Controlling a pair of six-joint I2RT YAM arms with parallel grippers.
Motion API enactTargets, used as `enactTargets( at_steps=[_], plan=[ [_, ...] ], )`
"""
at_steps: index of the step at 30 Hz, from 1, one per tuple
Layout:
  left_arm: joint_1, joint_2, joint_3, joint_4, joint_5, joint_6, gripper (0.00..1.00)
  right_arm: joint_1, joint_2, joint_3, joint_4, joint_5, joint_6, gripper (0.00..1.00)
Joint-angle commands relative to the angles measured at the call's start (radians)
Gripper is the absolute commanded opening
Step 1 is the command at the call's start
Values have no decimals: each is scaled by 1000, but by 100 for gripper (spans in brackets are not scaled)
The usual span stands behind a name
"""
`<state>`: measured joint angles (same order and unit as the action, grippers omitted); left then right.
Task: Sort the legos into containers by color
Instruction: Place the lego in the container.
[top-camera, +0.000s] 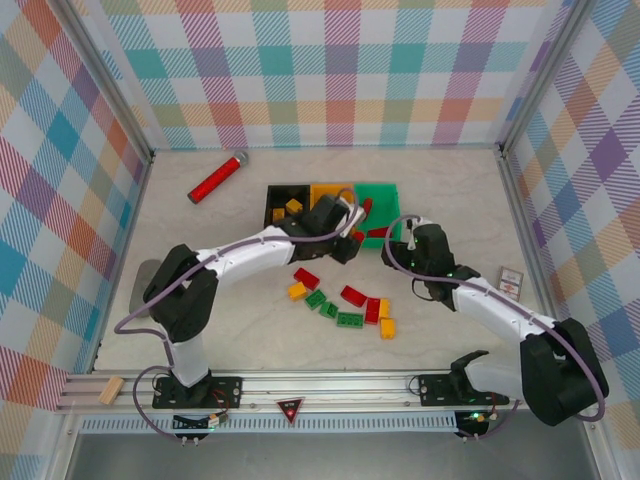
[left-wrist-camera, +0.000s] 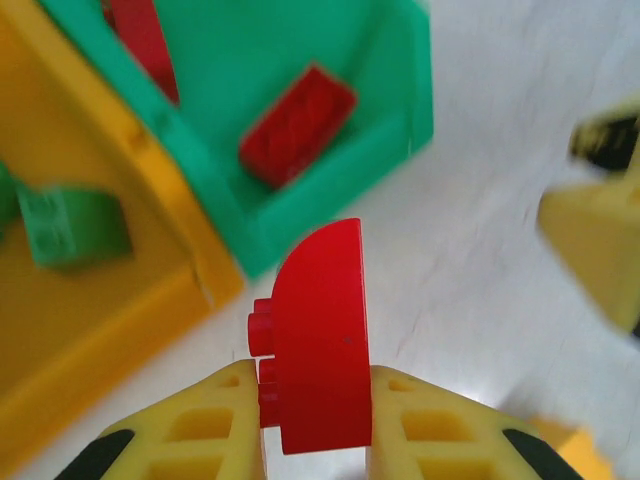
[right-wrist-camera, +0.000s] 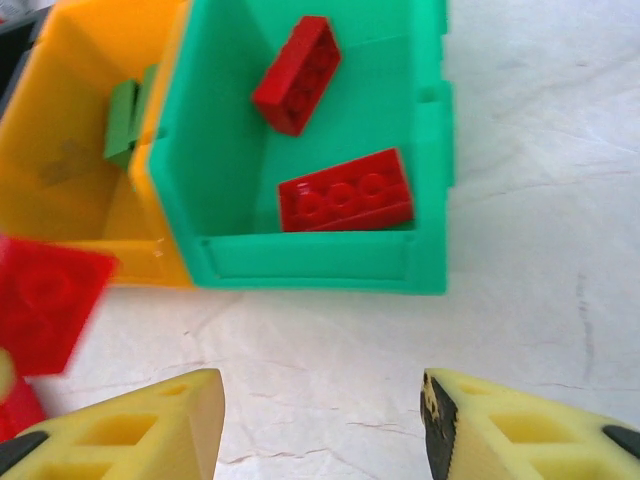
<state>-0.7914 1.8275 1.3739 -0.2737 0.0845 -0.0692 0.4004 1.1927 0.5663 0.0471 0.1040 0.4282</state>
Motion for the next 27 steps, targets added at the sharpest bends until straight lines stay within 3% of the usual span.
enactTargets(
  at_steps=[1,10,16,20,27],
  plan=[
    [-7,48,91,10,-44,-78,18,-37,3,-17,8,-45,53,55],
    [-7,268,423,-128,-107,-122,21,-56,-17,-42,40,-82,68,55],
    [-7,327,527,-188,-151,-145,49,-56,-21,-42,49,-96,61,56],
    [-9,254,444,-154,-147,-152,54,-55,-21,-42,57,-110,55,56],
    [-12,-52,18,80,-154,-176,54,-56,-22,-43,60,-132,43,56]
  ],
)
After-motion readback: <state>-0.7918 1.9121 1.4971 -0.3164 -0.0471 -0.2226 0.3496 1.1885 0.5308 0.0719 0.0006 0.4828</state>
